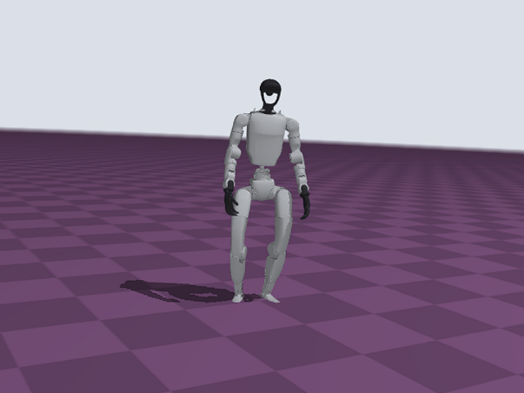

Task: Walk

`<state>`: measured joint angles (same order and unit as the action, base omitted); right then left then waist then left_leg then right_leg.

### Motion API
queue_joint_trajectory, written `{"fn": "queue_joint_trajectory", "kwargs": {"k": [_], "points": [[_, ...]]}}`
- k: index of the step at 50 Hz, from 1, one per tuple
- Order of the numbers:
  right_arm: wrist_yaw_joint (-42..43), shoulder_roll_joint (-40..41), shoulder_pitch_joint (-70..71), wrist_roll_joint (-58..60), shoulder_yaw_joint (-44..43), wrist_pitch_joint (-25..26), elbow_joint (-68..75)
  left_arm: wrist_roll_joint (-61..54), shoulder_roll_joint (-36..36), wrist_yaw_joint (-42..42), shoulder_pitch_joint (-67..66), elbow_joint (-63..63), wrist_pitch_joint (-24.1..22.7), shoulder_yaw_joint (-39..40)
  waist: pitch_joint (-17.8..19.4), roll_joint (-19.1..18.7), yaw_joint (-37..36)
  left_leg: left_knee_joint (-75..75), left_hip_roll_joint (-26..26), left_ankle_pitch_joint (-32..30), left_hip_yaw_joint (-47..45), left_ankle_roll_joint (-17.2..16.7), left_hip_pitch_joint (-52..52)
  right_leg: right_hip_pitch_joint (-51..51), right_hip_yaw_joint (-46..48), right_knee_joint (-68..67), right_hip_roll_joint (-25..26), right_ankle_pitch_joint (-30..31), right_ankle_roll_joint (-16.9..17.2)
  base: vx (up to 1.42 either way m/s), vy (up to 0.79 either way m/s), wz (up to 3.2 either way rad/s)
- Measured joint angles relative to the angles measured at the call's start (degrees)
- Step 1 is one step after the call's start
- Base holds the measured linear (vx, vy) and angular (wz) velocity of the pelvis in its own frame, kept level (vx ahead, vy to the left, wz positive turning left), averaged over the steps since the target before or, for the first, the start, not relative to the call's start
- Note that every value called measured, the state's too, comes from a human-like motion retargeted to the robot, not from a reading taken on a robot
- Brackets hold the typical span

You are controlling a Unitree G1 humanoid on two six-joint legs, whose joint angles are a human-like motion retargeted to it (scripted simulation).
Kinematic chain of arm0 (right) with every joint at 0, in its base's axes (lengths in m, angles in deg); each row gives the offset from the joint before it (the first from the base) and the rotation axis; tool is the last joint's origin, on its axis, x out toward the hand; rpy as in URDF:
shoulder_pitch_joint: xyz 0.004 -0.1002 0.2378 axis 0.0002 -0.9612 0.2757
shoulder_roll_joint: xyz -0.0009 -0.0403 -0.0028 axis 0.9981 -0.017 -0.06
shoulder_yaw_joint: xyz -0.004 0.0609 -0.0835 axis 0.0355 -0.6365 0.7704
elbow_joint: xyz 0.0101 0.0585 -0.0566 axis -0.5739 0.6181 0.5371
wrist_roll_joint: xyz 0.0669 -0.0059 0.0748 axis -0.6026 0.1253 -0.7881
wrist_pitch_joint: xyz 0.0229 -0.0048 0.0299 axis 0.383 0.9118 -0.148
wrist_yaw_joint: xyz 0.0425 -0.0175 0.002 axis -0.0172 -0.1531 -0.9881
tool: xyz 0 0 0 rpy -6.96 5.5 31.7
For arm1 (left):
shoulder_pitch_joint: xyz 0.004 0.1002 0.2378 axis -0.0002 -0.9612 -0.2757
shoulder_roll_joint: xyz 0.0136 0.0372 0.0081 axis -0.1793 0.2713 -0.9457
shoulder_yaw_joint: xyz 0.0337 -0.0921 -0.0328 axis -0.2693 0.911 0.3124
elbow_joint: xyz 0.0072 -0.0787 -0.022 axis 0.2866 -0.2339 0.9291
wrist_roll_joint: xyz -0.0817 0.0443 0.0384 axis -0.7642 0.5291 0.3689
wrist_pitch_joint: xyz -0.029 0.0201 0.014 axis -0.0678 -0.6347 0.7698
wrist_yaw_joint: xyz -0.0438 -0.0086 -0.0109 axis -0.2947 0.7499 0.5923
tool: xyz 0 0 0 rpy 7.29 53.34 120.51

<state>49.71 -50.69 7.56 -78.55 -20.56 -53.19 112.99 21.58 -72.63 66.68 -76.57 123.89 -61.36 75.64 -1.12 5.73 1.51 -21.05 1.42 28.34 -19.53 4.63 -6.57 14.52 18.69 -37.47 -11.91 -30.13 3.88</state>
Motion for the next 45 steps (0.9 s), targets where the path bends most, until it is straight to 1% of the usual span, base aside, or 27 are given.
{"fn": "queue_joint_trajectory", "kwargs": {"k": [5, 8, 12, 16, 24, 27, 30, 32, 37, 45], "points": [[0.3, 0.04, 0.37, 0.36, 0.05, -0.41, -0.2, 0.57, -0.62, 0.67, 0.26, 1.15, -0.18, 0.09, -0.46, 1.87, 0.03, 0.07, 0.76, -0.32, 0.42, -0.05, -0.24, 2.23, -0.57, -4.35, -2.08, -0.56, 0.22, -0.01, -0.05, 0.06], [0.65, 0.03, 0.71, 0.53, -0.02, -0.41, -0.02, 0.74, -0.12, 0.94, -0.13, 1.95, -0.16, 0.14, -0.44, 2.91, -0.17, 0.24, 1.08, -0.63, 0.86, -0.05, 0.04, 2.51, -1.41, -5.16, -2.49, -0.94, 0.23, -0.01, -0.09, 0.02], [0.83, 0.17, 1.16, 0.86, -0.06, -0.32, 0.45, 0.81, 0.37, 1.38, -0.65, 2.39, -0.13, 0.26, -0.21, 3.77, -0.69, -0.51, 0.77, -0.63, 1.57, 0.0, 0.26, 1.68, -2.39, -4.11, -1.65, -1.67, -0.12, -0.01, -0.12, -0.06], [0.96, 0.42, 1.64, 1.38, 0.11, -0.16, 1.0, 0.9, 0.72, 1.71, -0.96, 2.3, -0.08, 0.26, 0.36, 3.81, -1.42, -3.28, -0.76, 0.31, 2.35, -0.03, -0.31, 0.05, -2.78, -1.62, 0.41, -2.36, -0.99, -0.01, -0.13, -0.15], [1.02, 0.75, 2.5, 2.92, 1.06, 0.01, 2.18, 0.95, 1.82, 1.75, -0.81, 0.72, -0.33, -0.51, 2.13, 1.75, -2.84, -15.11, -6.26, 3.29, 4.51, 0.19, -4.42, -2.86, -3.28, 3.02, 6.2, -1.49, -2.9, -0.01, -0.12, -0.23], [0.94, 0.75, 2.67, 3.52, 1.4, 0.19, 2.55, 1.12, 2.34, 1.61, -0.72, -0.04, -0.41, -0.96, 2.62, 0.5, -3.43, -19.66, -7.11, 6.66, 7.01, 1.13, -6.51, -3.47, -3.91, 4.25, 8.5, -0.9, -3.34, 0.0, -0.08, -0.39], [0.83, 0.69, 2.78, 4.02, 1.62, 0.37, 2.77, 1.44, 2.79, 1.36, -0.8, -0.59, -0.33, -1.45, 2.84, -0.94, -3.93, -22.76, -6.64, 10.41, 9.9, 2.13, -8.2, -3.91, -4.7, 5.26, 10.67, -0.35, -3.6, 0.02, -0.05, -0.43], [0.77, 0.59, 2.86, 4.24, 1.69, 0.47, 2.81, 1.61, 3.03, 1.19, -0.97, -0.72, -0.26, -1.76, 2.78, -1.81, -3.99, -23.41, -6.23, 11.26, 11.04, 2.27, -8.76, -4.13, -5.13, 5.93, 11.74, -0.03, -3.68, 0.03, -0.03, -0.37], [0.78, 0.22, 3.06, 4.21, 1.71, 0.63, 2.86, 2.18, 3.58, 0.82, -1.62, -0.32, 0.14, -2.61, 2.32, -3.27, -3.52, -20.91, -4.52, 10.89, 12.92, 2.24, -8.17, -5.08, -6.27, 8.27, 13.35, 0.93, -3.57, 0.05, -0.01, -0.32], [1.43, -0.73, 2.44, 3.42, 1.83, 0.56, 2.61, 3.36, 4.47, 0.49, -2.47, 0.33, 0.84, -3.84, 0.93, -3.96, -1.89, -16.26, -3.06, 10.51, 12.68, 3.15, -5.93, -5.1, -7.73, 8.73, 13.19, 0.7, -3.01, 0.06, 0.03, -0.2]]}}
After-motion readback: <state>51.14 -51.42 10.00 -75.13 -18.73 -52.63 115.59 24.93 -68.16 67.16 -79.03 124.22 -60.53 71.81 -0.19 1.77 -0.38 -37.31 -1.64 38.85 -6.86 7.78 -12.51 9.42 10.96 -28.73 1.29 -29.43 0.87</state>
